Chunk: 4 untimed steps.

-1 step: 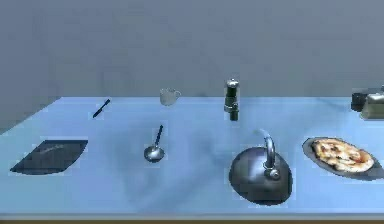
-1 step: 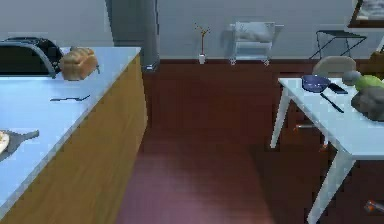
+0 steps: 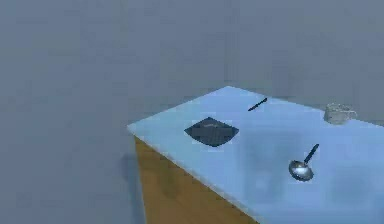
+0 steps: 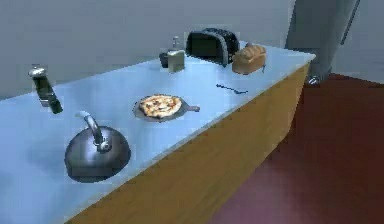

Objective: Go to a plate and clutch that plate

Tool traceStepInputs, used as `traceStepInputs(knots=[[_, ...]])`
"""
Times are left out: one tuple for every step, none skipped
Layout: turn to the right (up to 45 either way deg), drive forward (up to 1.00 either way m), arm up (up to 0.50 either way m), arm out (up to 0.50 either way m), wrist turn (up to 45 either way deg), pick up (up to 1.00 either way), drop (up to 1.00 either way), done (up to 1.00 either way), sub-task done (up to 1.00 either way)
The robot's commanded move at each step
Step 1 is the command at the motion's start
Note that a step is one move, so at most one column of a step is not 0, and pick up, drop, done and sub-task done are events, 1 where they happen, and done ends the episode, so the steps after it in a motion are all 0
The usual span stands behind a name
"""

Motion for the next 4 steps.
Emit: traceStepInputs(knots=[[-45.0,0.0,0.0,0.0,0.0,0.0,0.0,0.0,0.0],[-33.0,0.0,0.0,0.0,0.0,0.0,0.0,0.0,0.0],[0.0,0.0,0.5,0.0,0.0,0.0,0.0,0.0,0.0],[0.0,0.0,0.38,0.0,0.0,0.0,0.0,0.0,0.0]])
